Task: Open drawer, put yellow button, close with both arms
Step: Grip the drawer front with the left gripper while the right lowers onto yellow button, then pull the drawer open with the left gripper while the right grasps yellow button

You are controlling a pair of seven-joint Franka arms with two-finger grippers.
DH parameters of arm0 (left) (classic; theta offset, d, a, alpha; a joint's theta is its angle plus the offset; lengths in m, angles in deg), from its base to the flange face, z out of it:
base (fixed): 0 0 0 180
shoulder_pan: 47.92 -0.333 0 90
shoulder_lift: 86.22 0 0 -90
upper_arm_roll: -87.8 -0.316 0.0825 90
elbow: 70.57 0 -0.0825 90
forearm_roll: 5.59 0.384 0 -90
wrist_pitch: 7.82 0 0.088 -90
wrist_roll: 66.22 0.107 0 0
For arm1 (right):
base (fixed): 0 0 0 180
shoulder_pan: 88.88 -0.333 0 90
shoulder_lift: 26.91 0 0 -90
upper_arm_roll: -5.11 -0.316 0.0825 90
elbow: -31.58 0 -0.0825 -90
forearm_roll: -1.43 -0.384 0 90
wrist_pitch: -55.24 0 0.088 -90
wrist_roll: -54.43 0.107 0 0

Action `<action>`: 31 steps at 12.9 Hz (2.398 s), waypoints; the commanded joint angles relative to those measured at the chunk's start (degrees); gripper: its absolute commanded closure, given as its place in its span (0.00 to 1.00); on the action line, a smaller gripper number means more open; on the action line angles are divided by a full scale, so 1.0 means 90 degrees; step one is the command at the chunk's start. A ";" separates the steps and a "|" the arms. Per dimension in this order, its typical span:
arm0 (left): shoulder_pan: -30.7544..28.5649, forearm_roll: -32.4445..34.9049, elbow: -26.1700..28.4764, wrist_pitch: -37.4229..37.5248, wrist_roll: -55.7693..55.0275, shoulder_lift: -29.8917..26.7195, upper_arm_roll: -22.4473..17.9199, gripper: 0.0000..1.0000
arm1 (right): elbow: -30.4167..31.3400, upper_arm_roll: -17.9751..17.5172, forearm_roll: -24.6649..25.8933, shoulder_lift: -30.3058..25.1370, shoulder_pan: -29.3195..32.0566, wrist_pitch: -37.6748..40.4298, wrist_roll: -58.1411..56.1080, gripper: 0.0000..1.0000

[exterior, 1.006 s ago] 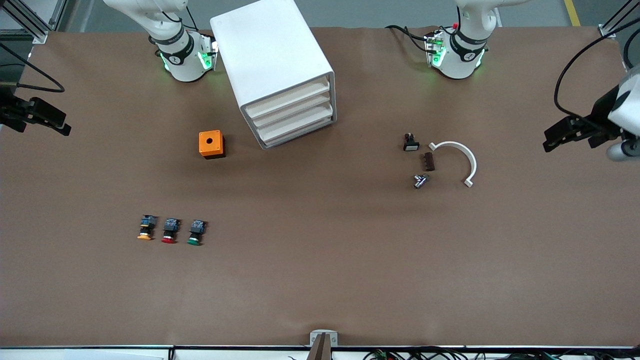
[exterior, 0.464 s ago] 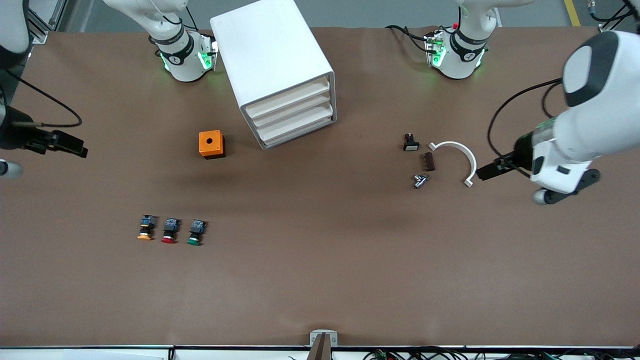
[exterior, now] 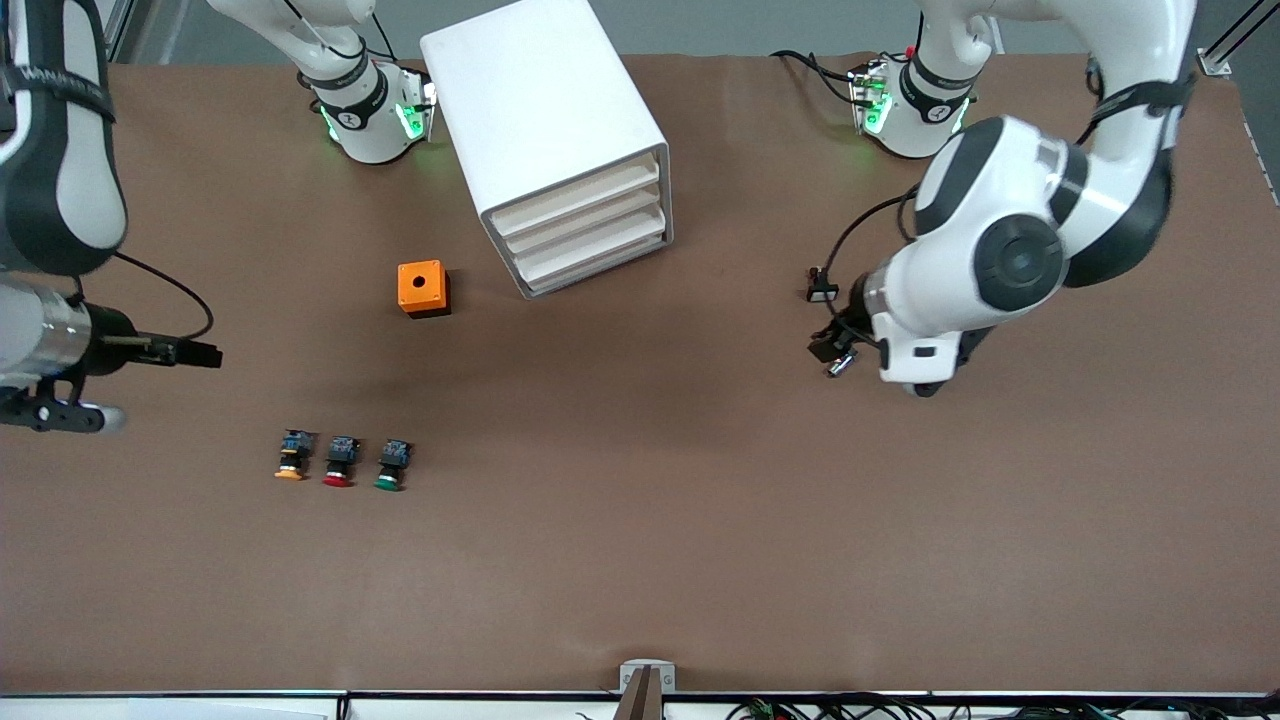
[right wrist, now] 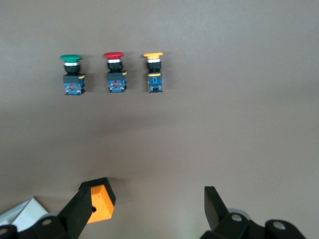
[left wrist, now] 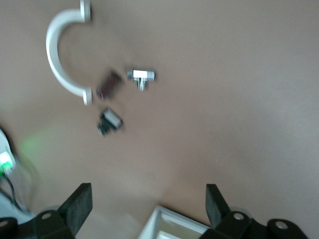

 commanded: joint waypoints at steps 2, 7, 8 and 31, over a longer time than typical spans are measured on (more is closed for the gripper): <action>0.0585 -0.0271 -0.0480 0.0038 -0.1974 0.0780 -0.0028 0.00 | -0.0060 -0.0066 0.0106 0.0686 0.0179 -0.0491 -0.0026 0.01; 0.1065 -0.1175 -0.0666 -0.0156 -0.4367 0.1522 -0.0028 0.00 | -0.0040 -0.0066 0.0106 0.1565 0.0287 -0.1273 -0.0085 0.01; 0.1095 -0.1537 -0.0666 -0.0312 -0.4652 0.1620 -0.0028 0.00 | -0.0030 -0.0066 0.0106 0.1721 0.0277 -0.1457 -0.0094 0.01; 0.1983 -0.5818 -0.0637 0.0702 -0.7204 0.2959 -0.0028 0.63 | 0.0126 -0.0115 -0.0001 0.2261 0.0150 -0.2534 -0.1418 1.00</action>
